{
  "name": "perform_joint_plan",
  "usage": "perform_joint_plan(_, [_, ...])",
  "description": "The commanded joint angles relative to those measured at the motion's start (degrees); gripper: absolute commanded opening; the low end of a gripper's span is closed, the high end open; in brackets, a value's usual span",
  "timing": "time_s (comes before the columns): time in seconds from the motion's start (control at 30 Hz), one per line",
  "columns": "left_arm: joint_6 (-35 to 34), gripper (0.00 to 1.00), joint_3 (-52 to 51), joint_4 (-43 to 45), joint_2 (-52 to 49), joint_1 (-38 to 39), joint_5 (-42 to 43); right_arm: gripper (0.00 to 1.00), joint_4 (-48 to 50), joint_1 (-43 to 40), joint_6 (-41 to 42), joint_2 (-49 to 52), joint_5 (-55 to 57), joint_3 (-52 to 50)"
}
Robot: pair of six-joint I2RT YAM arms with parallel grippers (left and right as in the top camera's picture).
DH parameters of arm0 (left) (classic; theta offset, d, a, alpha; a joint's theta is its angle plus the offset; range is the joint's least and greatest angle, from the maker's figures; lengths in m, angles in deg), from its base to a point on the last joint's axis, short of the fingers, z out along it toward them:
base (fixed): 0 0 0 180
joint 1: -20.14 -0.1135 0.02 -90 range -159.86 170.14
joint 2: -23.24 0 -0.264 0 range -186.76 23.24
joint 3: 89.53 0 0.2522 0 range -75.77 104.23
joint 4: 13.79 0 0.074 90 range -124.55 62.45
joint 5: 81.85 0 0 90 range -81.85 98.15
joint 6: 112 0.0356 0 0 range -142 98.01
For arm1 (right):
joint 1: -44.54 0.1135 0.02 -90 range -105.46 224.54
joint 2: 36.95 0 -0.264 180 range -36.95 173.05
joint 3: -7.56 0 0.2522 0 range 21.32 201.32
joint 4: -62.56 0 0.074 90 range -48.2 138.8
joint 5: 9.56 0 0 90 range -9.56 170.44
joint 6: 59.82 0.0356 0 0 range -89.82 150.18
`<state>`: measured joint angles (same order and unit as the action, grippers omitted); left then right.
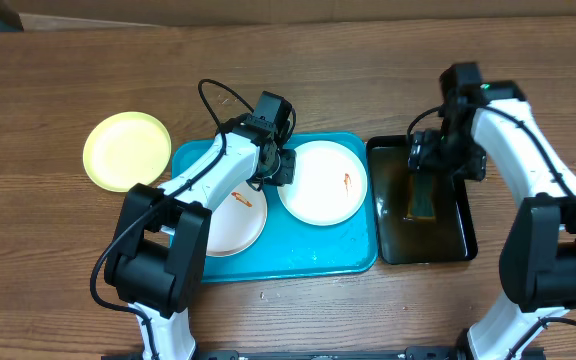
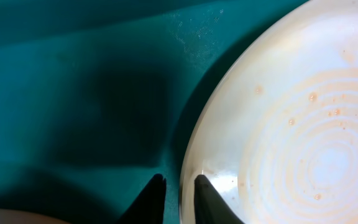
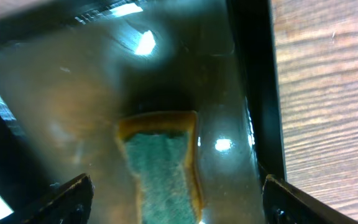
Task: Clean dirty plates on tray and stack at the side
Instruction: 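Lower the right gripper into the black tray over the sponge, then grasp the green-and-yellow sponge with right gripper and lift it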
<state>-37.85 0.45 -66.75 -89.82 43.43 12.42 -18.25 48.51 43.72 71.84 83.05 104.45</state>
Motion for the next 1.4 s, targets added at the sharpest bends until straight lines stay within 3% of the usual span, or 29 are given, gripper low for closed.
perform_joint_plan(0.0, [1.1,0.21,1.2,0.0,-0.4,0.4,-0.2,0.84,2.2,0.7,3.1,-2.0,5.2,-5.3])
perform_joint_plan(0.23, [1.1,0.22,1.2,0.0,-0.4,0.4,-0.2,0.74,5.6,0.9,4.5,-2.0,-0.6,-13.0])
perform_joint_plan(0.53, [1.1,0.22,1.2,0.0,-0.4,0.4,-0.2,0.75,6.9,0.9,4.5,-2.0,-1.4,-15.2])
perform_joint_plan(0.83, [1.0,0.23,1.2,0.0,-0.4,0.4,-0.2,0.83,0.3,0.9,4.3,-2.0,-1.7,-6.9])
perform_joint_plan(1.17, [1.0,0.23,1.2,0.0,-0.4,0.4,-0.2,0.84,-1.5,1.7,4.1,-2.0,-4.2,-10.5])
perform_joint_plan(1.23, [1.0,0.23,1.2,0.0,-0.4,0.4,-0.2,0.8,-0.5,1.9,4.1,-2.0,-4.3,-12.2])
perform_joint_plan(1.37, [1.0,0.23,1.2,0.0,-0.4,0.4,-0.2,0.61,2.1,2.2,4.1,-2.0,-5.5,-14.9])
